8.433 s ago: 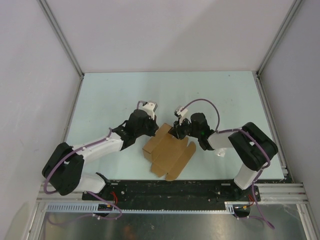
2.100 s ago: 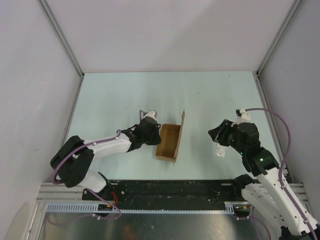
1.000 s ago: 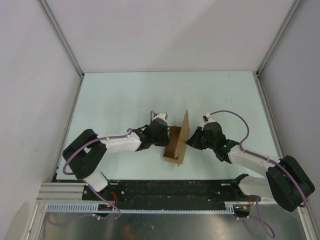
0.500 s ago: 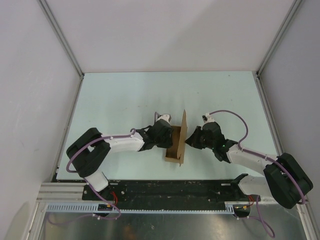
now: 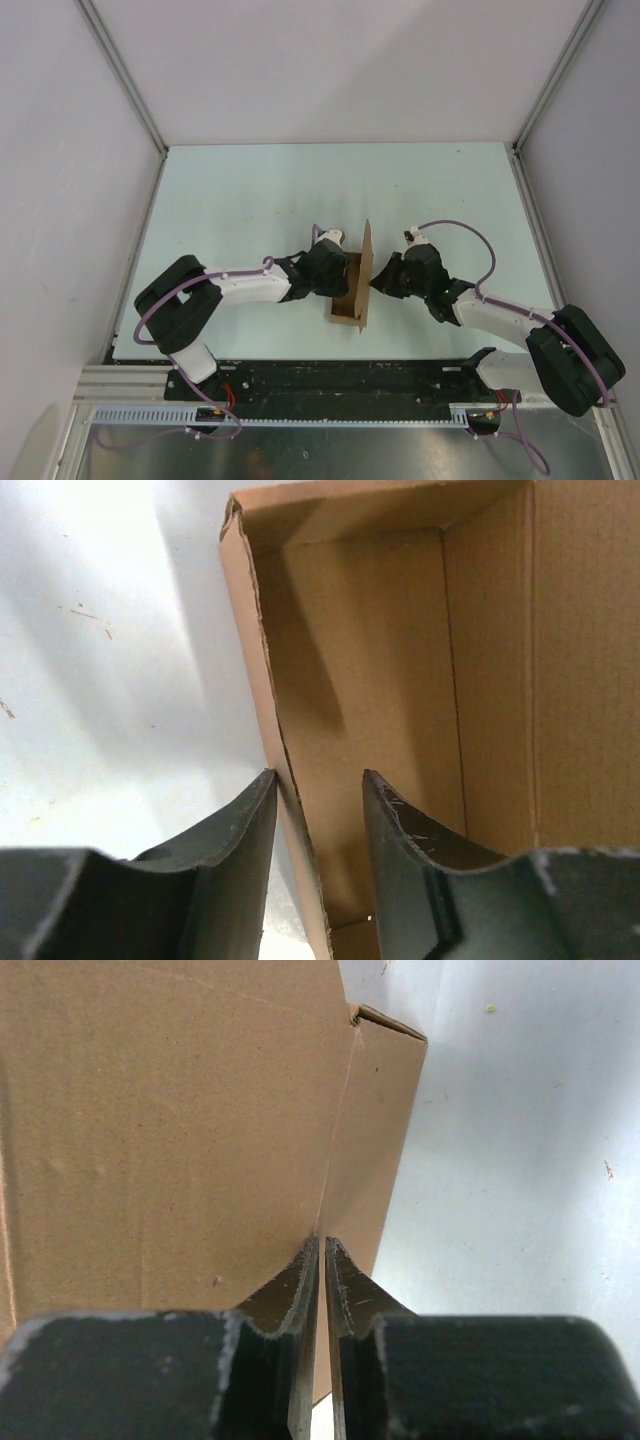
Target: Fold the paper box
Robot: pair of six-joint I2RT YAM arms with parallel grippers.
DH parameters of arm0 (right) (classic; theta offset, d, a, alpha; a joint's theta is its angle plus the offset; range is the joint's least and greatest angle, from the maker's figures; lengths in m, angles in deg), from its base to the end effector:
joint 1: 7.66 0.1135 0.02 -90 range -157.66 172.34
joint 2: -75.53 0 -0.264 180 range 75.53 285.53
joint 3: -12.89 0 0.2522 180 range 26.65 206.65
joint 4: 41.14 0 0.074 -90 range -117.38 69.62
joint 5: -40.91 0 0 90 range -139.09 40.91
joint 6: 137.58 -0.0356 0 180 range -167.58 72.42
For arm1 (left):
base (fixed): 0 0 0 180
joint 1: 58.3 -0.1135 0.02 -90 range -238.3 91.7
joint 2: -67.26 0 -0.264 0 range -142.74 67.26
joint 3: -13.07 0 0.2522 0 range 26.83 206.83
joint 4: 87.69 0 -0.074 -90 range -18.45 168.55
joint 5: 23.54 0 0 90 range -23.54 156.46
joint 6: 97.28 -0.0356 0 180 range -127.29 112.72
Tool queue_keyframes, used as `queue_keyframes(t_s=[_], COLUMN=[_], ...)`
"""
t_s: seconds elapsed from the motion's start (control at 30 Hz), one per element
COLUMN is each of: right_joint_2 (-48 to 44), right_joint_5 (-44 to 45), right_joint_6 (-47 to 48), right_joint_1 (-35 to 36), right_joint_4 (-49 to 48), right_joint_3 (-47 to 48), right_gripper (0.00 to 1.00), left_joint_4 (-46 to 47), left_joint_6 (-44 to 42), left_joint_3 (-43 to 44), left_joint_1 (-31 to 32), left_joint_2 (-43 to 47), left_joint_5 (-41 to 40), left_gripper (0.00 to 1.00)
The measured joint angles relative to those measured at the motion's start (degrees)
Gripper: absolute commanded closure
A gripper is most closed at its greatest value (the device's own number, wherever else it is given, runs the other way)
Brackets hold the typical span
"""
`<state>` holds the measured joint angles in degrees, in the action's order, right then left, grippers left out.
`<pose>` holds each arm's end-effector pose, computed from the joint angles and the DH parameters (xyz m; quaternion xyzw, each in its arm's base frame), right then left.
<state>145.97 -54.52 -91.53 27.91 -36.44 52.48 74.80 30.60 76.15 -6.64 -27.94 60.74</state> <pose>0.1910 0.1407 0.1693 0.0433 0.8874 0.3246 0.3243 0.2065 -0.2554 0.1590 0.0954 0.9327 -0.2095 0.2776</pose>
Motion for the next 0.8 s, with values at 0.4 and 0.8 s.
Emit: queue_keyframes(t_s=[0.4, 0.8], right_joint_2=[-5.3, -17.8], right_joint_5=[-0.2, 1.4], right_joint_6=[1.7, 4.1], right_joint_1=[-2.6, -6.0], right_joint_4=[2.9, 12.2], right_joint_3=[0.0, 0.0], right_gripper=[0.68, 0.62], left_joint_4=[-3.2, -3.9], left_joint_6=[-0.4, -0.5], left_joint_3=[-0.9, -2.8], left_joint_1=[-0.5, -2.1], left_joint_2=[4.5, 11.8], left_joint_5=[-1.8, -2.7], left_gripper=[0.44, 0.42])
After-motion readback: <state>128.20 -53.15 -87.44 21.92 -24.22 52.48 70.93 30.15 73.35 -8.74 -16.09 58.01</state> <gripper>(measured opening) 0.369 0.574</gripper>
